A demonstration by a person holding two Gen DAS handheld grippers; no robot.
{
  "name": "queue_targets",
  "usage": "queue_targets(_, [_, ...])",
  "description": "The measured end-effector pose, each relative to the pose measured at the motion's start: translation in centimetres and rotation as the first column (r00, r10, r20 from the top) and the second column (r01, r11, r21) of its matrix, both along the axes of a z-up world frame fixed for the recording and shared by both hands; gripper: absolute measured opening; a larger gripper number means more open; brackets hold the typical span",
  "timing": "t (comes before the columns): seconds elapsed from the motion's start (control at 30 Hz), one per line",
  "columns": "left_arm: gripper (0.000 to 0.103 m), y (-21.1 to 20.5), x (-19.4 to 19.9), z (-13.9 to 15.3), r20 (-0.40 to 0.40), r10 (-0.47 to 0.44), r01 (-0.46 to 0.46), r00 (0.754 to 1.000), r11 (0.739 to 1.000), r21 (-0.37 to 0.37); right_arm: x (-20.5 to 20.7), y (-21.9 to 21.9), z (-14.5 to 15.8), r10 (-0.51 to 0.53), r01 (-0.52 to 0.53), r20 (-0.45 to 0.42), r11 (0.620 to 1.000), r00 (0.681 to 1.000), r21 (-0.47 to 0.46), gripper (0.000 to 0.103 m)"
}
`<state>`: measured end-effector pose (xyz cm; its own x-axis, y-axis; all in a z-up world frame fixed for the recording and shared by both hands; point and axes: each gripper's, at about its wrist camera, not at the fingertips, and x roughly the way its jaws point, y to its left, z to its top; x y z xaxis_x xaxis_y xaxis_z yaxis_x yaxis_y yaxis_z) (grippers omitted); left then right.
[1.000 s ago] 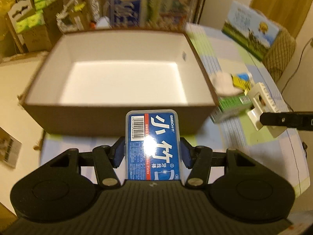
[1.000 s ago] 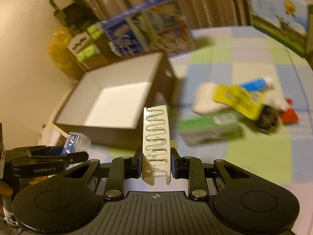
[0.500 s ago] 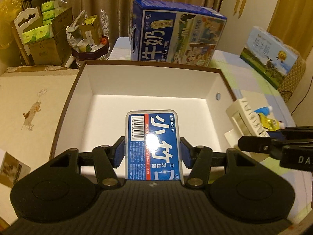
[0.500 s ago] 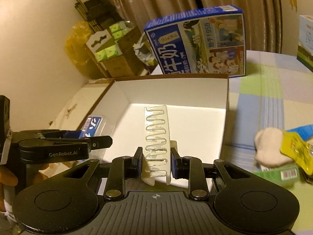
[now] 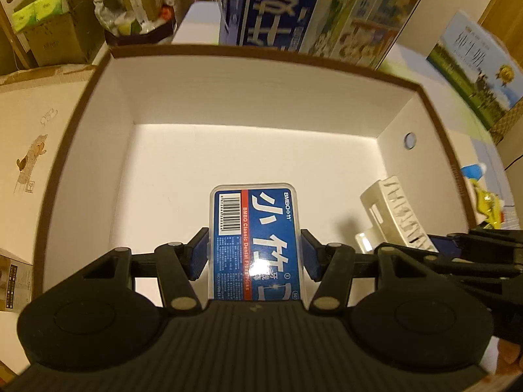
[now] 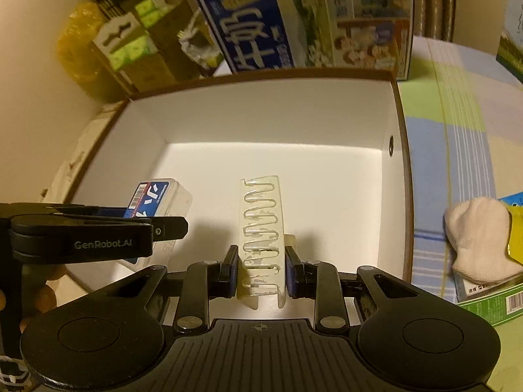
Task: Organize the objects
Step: 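Carry both items into the open box and release them from both tools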
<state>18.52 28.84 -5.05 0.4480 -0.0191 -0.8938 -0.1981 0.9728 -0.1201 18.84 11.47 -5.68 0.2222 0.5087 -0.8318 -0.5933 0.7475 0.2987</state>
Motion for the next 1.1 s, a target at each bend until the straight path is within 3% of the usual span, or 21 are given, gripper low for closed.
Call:
queue_targets(0.43, [0.053,0.0,2.5,-1.7,-0.057,-0.025,0.025,0.998,1.000,0.012,1.3,0.8,-1.2,-0.021,0.020,-0.044,0.999,0.999,-0.027,0.025])
queue_targets(0.57, [0.069,0.3,2.3,-1.7,-0.054,-0.024,0.025,0.998,1.000,0.010,1.4,1.0,-1.3,-0.022,0.021,-0.053,0.999,0.998,-0.024,0.025])
queue_targets(0.83, [0.072,1.4,1.3,-1.1,-0.054,-0.003,0.005,0.999,0.999,0.040,1.5,2.2,-1.6,-0.009,0.008,-0.065,1.000,0.998,-0.024,0.025])
queue_targets(1.0, [0.075,2.0,0.6,-0.8,-0.052,0.008,-0.005,0.999,0.999,0.052,1.6,2.8,-1.5,-0.001,0.002,-0.060,1.000,0.998,0.027,0.025])
queue_targets(1.1, [0.079,2.1,0.0,-0.6,-0.047,0.011,-0.009,0.999,0.998,0.059,1.6,3.0,-1.6,0.014,-0.012,-0.058,0.999,0.998,0.042,0.032])
